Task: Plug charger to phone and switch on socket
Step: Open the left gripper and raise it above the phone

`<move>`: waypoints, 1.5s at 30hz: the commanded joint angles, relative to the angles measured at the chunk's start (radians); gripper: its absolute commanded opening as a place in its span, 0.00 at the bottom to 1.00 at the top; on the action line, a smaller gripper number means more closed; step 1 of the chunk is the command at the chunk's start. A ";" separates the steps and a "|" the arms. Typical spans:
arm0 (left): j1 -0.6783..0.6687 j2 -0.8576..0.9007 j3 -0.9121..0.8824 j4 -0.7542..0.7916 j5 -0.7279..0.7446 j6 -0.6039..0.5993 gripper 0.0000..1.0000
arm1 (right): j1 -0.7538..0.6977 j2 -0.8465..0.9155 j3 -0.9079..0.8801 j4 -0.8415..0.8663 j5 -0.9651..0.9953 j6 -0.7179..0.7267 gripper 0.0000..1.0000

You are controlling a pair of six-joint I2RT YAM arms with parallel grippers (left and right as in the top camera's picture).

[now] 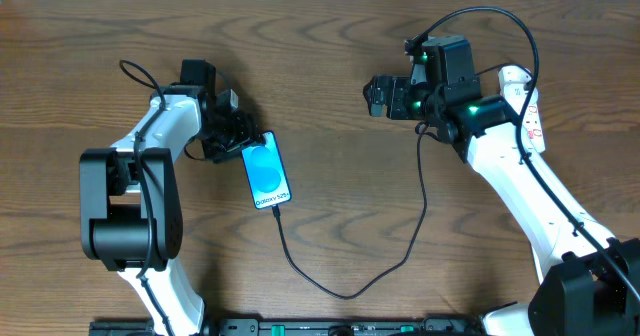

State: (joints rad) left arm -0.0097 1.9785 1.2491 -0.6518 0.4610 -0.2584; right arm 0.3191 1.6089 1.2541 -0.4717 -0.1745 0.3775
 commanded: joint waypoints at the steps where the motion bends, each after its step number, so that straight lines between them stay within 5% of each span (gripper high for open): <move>1: 0.005 0.077 -0.054 -0.021 -0.142 -0.001 0.63 | -0.003 -0.014 0.009 -0.002 0.011 -0.016 0.99; 3: 0.006 0.077 -0.054 -0.021 -0.142 -0.001 0.63 | -0.003 -0.014 0.009 -0.002 0.011 -0.016 0.99; 6: 0.009 0.077 -0.054 -0.021 -0.188 -0.001 0.82 | -0.003 -0.014 0.009 -0.002 0.011 -0.016 0.99; 14: 0.040 0.032 -0.037 -0.037 -0.212 0.002 0.90 | -0.003 -0.014 0.009 -0.004 0.012 -0.020 0.99; 45: -0.049 -0.640 -0.023 -0.044 -0.212 0.131 0.93 | -0.003 -0.014 0.008 -0.055 0.015 -0.019 0.99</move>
State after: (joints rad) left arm -0.0574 1.3582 1.2213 -0.6937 0.2565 -0.1490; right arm 0.3191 1.6089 1.2541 -0.5148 -0.1665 0.3733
